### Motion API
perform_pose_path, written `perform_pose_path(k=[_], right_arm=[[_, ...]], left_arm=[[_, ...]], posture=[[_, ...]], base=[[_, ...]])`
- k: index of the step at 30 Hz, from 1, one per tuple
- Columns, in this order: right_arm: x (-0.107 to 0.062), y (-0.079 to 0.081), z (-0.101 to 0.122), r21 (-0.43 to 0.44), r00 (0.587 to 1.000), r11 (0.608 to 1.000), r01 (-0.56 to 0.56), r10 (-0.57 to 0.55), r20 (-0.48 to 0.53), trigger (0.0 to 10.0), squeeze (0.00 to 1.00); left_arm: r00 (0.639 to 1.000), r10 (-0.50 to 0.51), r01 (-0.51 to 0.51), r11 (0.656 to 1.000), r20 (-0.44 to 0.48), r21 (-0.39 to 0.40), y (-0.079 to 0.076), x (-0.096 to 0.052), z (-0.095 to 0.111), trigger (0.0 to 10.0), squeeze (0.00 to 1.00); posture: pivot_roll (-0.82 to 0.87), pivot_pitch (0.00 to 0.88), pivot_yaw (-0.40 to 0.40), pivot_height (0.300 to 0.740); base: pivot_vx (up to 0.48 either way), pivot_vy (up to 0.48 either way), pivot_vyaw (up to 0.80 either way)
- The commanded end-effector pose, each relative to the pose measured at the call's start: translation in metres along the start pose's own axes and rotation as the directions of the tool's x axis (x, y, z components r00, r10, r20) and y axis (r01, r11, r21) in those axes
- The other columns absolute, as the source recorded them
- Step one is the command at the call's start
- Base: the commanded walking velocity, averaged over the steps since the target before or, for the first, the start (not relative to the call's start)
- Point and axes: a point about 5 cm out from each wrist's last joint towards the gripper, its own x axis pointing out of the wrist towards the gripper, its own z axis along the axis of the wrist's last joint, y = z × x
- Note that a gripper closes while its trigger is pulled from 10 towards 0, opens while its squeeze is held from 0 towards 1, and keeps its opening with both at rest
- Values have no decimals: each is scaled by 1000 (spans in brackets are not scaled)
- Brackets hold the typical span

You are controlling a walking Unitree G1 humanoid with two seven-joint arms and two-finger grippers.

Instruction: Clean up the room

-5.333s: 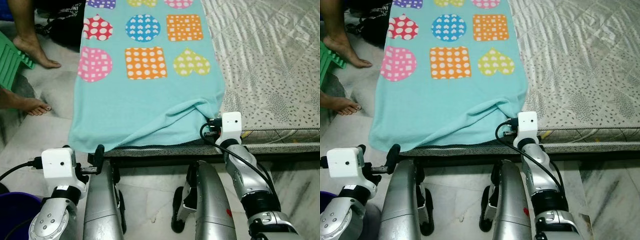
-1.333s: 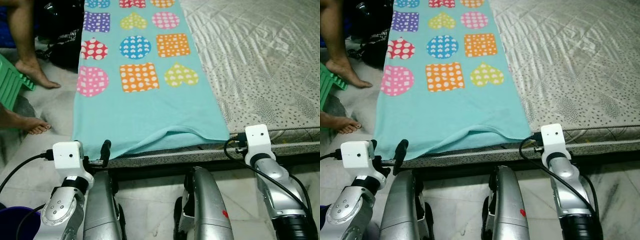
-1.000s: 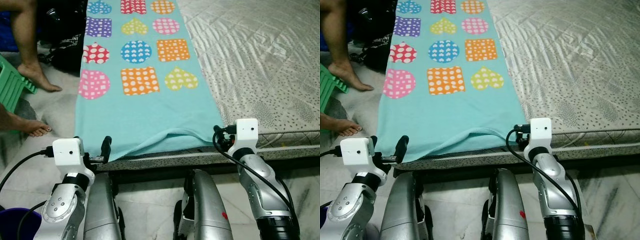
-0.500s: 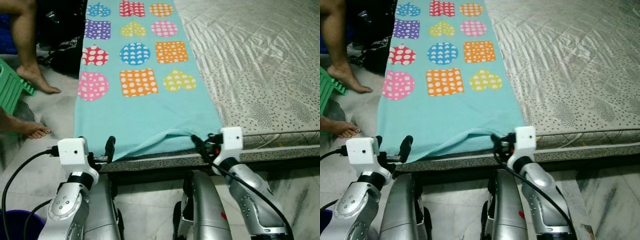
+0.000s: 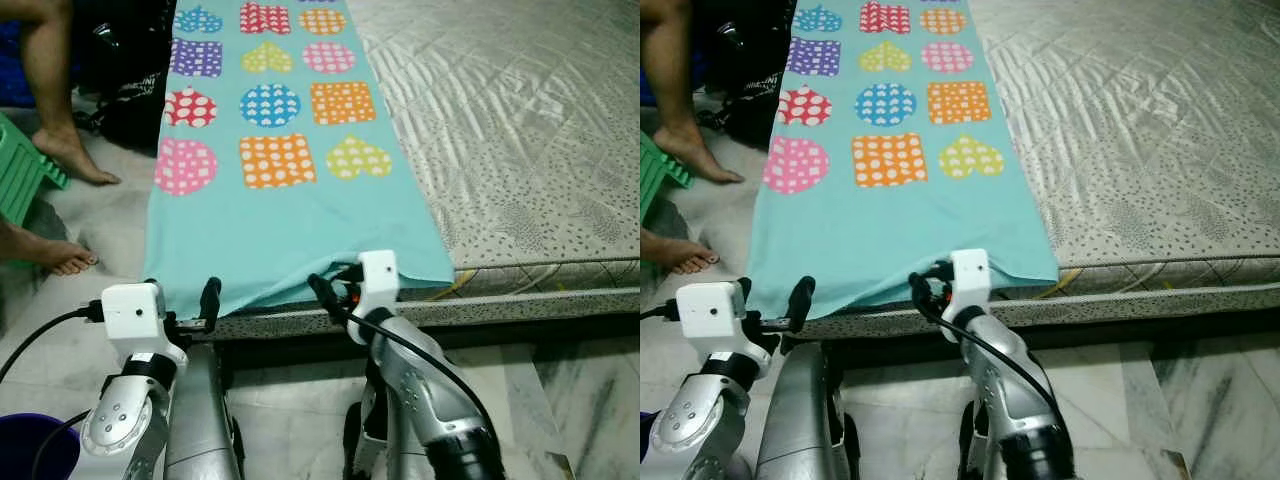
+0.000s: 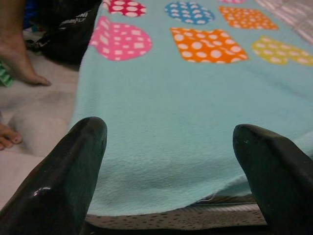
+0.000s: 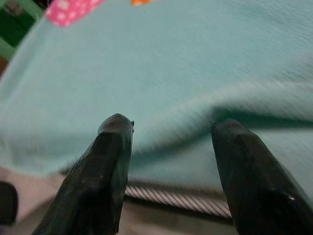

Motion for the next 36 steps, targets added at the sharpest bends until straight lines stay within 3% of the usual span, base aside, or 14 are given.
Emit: perform_pose_path(k=[1,8,18,24,30,34,36], right_arm=[[6,4,-4,31,1000,1000,-2,2,-5,10000,0],[23,16,8,60,998,997,-40,36,54,10000,0],[23,-19,15,-28,992,994,104,-102,78,10000,0],[6,-46,6,-79,982,980,184,-179,62,10000,0],[-30,-75,-9,-156,964,953,261,-266,-9,10000,0],[-44,-82,-5,-160,954,942,295,-299,2,10000,0],[-50,-83,8,-151,949,937,315,-309,58,10000,0]], left_arm=[[1000,11,-11,1000,-6,0,2,-5,1,10000,0],[1000,19,-19,1000,-12,1,0,-10,2,10000,0],[999,24,-24,1000,-25,-1,0,-12,1,10000,0],[999,21,-21,1000,-28,-5,-1,-11,0,10000,0],[999,20,-21,1000,-28,-5,0,-9,-1,10000,0],[999,20,-20,1000,-26,-6,0,-8,-1,10000,0],[1000,16,-16,1000,-23,-7,0,-6,-1,10000,0]], posture=[[170,254,-60,521],[190,268,-67,521],[178,264,-67,521],[166,257,-65,521],[150,249,-64,521],[143,243,-63,521],[137,239,-59,521]], base=[[0,0,0],[0,0,0],[0,0,0],[0,0,0],[0,0,0],[0,0,0],[0,0,0]])
